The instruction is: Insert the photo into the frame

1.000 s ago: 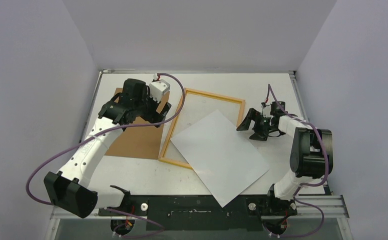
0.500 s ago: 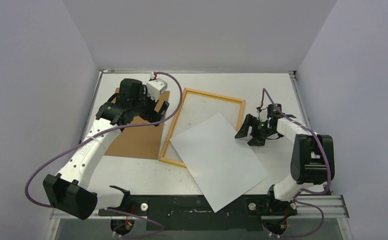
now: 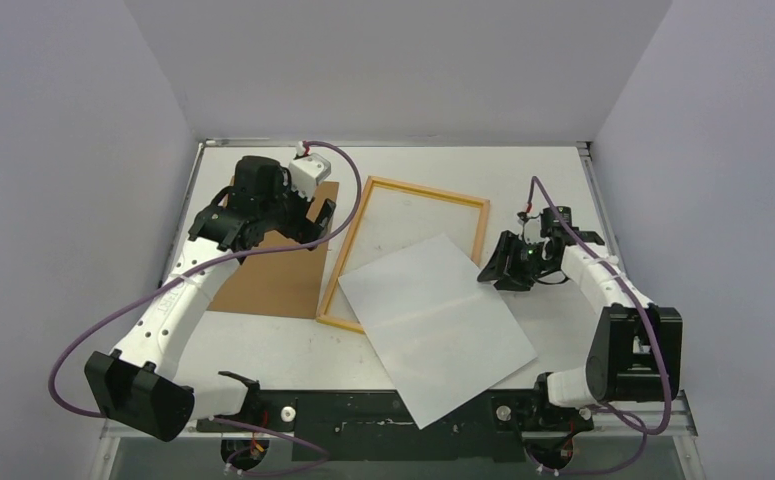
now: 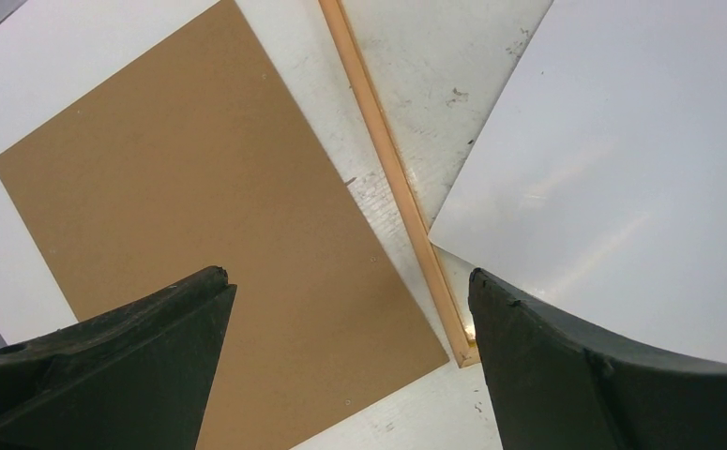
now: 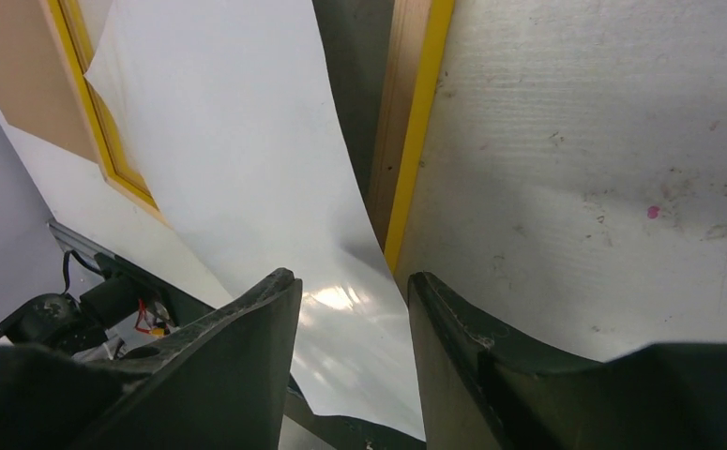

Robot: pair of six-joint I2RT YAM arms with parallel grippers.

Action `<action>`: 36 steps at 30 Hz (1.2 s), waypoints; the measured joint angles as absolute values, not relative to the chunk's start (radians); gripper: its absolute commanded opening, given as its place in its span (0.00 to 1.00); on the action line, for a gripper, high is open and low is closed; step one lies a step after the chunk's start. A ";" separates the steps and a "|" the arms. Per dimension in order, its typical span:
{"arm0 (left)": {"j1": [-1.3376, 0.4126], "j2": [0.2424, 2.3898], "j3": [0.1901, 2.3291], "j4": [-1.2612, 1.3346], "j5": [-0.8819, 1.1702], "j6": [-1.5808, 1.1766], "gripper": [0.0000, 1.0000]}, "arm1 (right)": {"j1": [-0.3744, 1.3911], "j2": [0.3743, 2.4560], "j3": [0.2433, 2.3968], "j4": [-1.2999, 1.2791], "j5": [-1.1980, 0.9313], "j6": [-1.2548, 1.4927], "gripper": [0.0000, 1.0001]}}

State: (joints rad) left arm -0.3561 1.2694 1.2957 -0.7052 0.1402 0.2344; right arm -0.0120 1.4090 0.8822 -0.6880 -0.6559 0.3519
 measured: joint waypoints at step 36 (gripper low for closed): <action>-0.356 1.342 1.229 -0.688 0.221 0.273 0.99 | 0.067 1.204 0.775 -0.493 -0.887 0.529 0.05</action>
